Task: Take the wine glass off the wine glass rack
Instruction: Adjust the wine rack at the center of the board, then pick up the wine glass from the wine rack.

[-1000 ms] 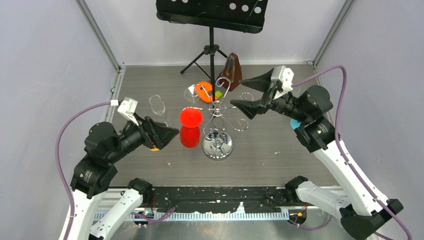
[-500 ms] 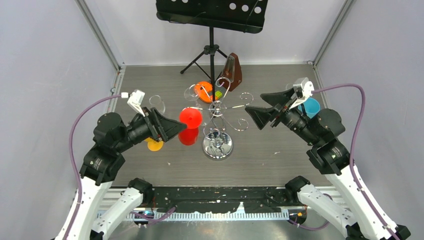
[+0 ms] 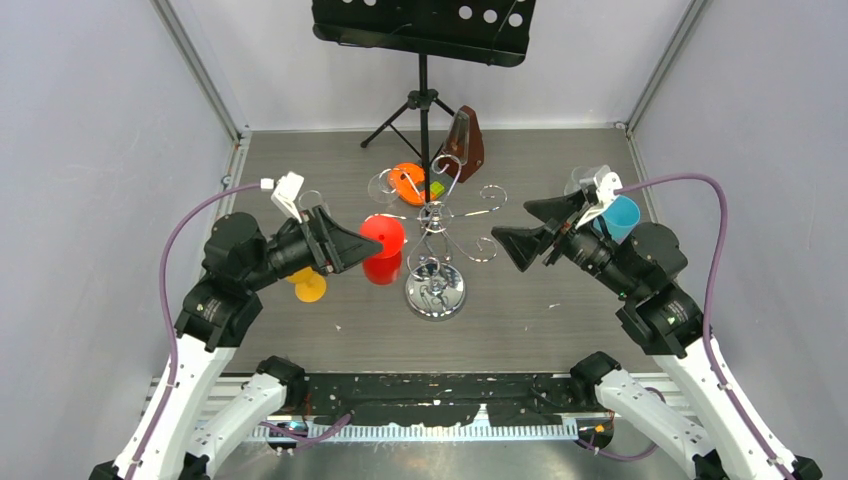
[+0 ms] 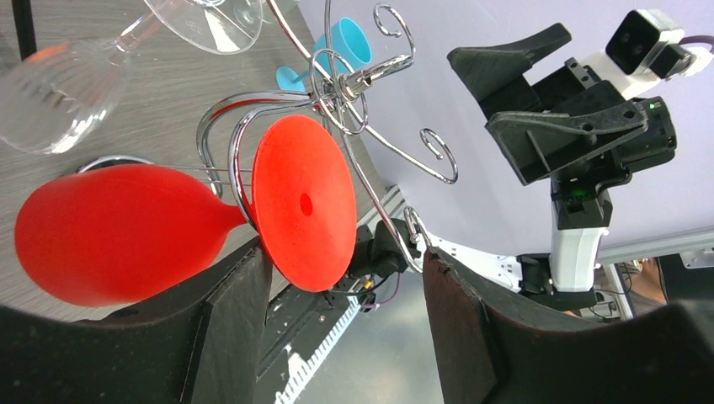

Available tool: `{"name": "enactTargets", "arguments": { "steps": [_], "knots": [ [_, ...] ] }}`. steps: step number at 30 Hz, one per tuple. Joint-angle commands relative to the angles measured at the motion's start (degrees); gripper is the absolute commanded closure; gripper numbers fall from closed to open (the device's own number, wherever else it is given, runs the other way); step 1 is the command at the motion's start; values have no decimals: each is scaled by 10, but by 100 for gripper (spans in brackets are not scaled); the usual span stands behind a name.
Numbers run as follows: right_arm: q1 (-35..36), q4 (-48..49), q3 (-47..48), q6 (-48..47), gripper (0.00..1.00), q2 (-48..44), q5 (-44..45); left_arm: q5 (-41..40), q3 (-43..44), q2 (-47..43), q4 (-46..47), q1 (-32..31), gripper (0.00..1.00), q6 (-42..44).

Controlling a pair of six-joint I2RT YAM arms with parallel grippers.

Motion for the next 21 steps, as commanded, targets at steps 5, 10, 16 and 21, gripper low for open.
{"name": "enactTargets", "arguments": {
  "steps": [5,10,16,21],
  "knots": [
    [-1,10,-22,-19,4,-27,-1,25,9,-9,40,-2,38,-22],
    [-1,9,-24,-18,4,-35,-4,28,15,-8,43,-2,39,-27],
    [-1,11,-31,-17,4,-41,-5,29,23,-3,44,-2,39,-29],
    [-1,15,-36,-14,4,-44,-4,28,26,10,46,-2,40,-29]
  ]
}}
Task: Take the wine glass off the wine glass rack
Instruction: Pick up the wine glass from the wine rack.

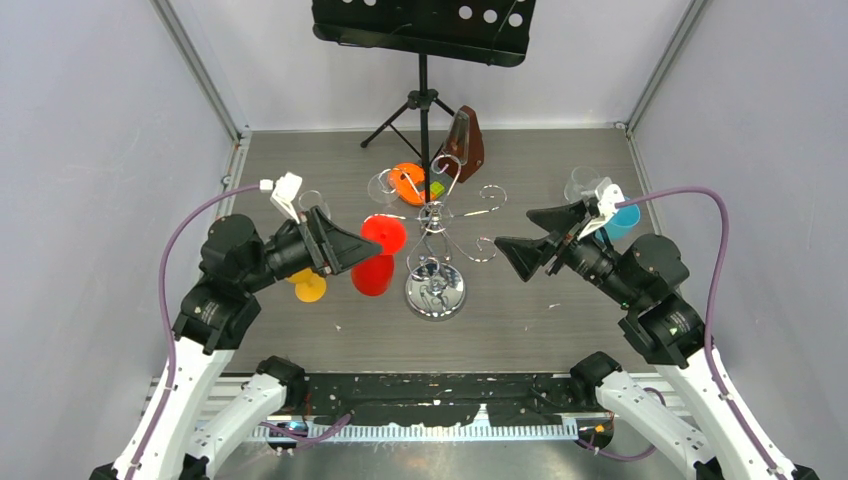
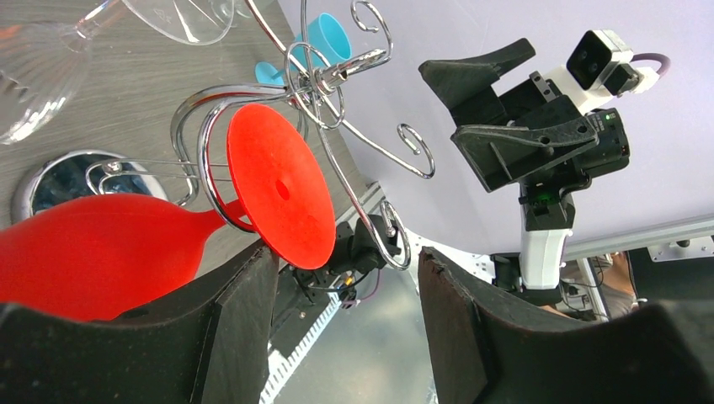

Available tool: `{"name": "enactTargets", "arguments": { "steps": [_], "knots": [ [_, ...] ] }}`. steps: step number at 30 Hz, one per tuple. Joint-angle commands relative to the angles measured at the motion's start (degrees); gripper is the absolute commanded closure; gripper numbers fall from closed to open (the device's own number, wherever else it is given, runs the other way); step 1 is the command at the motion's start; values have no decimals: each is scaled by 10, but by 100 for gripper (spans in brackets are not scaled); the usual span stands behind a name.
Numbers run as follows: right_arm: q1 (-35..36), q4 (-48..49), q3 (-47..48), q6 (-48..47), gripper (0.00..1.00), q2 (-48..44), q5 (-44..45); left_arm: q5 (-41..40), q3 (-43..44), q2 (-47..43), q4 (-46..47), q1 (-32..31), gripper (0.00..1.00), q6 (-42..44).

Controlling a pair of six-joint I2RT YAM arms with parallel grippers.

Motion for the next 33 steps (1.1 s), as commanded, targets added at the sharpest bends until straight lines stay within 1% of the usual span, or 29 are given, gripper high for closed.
{"name": "enactTargets", "arguments": {
  "steps": [1,20,27,33],
  "knots": [
    [-1,24,-1,0,4,-8,-1,13,26,12,42,-2,40,0],
    [-1,42,-29,2,4,-25,3,0,44,47,42,-2,46,1],
    [-1,45,-36,0,4,-26,4,-11,53,63,16,-2,51,16],
    [-1,51,-43,3,4,-26,3,-22,66,79,-15,-2,57,34]
  ]
}}
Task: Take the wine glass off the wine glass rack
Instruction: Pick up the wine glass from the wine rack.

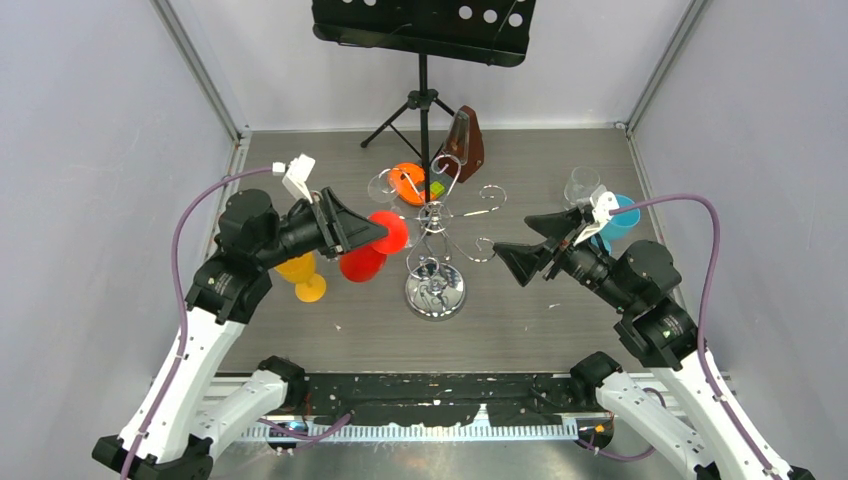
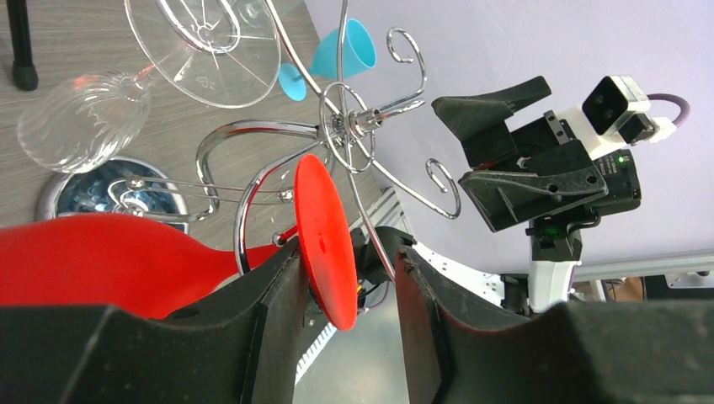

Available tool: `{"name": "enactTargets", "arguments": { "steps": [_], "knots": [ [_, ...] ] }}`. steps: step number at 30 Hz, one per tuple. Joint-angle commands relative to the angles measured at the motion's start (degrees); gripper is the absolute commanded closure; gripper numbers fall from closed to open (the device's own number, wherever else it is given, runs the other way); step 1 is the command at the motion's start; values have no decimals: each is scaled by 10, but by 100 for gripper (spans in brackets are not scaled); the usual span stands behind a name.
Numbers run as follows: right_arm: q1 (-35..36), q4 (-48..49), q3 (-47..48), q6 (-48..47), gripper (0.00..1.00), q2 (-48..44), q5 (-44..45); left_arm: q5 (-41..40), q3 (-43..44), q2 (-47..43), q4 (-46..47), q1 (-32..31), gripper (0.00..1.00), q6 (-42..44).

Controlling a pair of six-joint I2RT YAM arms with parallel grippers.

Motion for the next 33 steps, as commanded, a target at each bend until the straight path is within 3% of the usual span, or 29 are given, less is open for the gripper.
{"name": "enactTargets", "arguments": {
  "steps": [1,11,14,33],
  "knots": [
    [-1,34,-2,1,4,-7,3,-9,30,12,-20,-2,58,29],
    [-1,33,-3,0,4,-8,4,-17,35,20,-38,-2,85,48],
    [-1,33,-3,0,4,-8,4,-18,37,18,-42,-2,100,50],
    [-1,35,-1,15,4,-14,5,-88,136,4,-129,-2,100,97]
  ]
}}
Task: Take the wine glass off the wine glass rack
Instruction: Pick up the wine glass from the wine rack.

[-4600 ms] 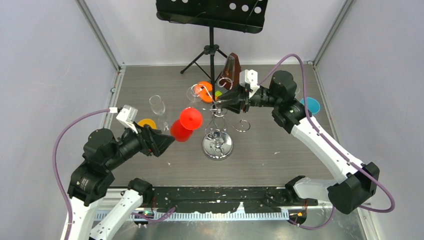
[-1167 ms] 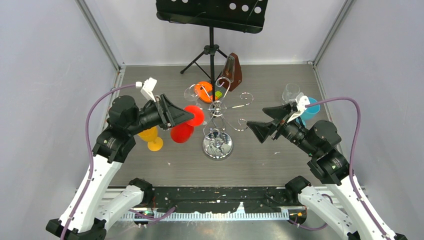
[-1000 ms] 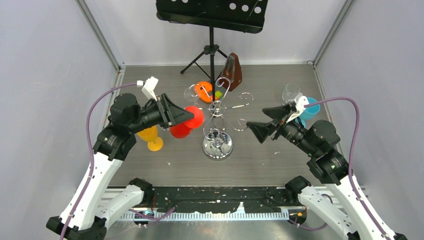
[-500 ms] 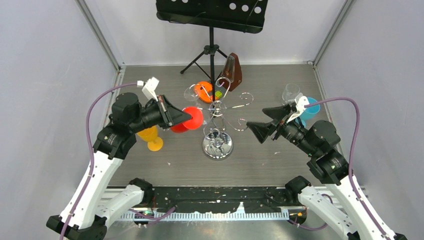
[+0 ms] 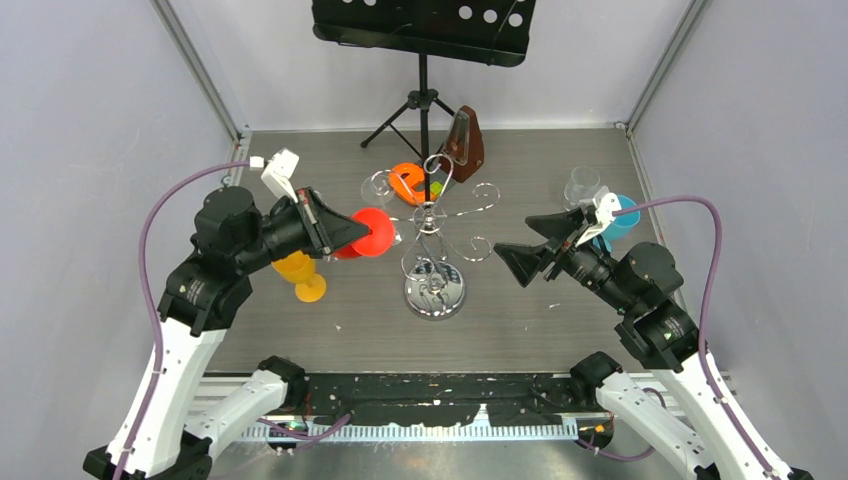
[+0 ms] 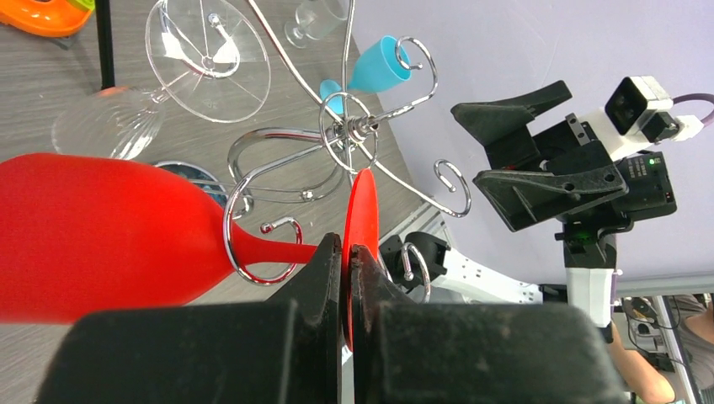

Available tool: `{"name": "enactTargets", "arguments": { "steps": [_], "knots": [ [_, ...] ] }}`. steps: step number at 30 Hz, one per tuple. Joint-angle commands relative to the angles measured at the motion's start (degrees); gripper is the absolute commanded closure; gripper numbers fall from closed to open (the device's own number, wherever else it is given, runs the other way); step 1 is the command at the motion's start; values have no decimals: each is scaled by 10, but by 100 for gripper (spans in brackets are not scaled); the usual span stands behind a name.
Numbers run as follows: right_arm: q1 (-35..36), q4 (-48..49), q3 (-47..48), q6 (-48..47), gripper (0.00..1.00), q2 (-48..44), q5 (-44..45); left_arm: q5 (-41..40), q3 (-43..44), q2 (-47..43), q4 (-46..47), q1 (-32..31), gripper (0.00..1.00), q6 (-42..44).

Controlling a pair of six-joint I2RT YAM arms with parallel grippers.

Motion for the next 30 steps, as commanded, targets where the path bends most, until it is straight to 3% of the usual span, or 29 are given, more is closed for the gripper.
{"name": "enactTargets", "arguments": {
  "steps": [1,22,30],
  "knots": [
    [-1,30,4,7,4,-10,5,-23,34,6,-1,-1,100,26],
    [-1,17,-7,-5,4,-32,10,59,31,82,95,-2,100,3],
    [-1,20,-10,-2,4,-30,8,93,39,102,77,-25,100,28]
  ]
}}
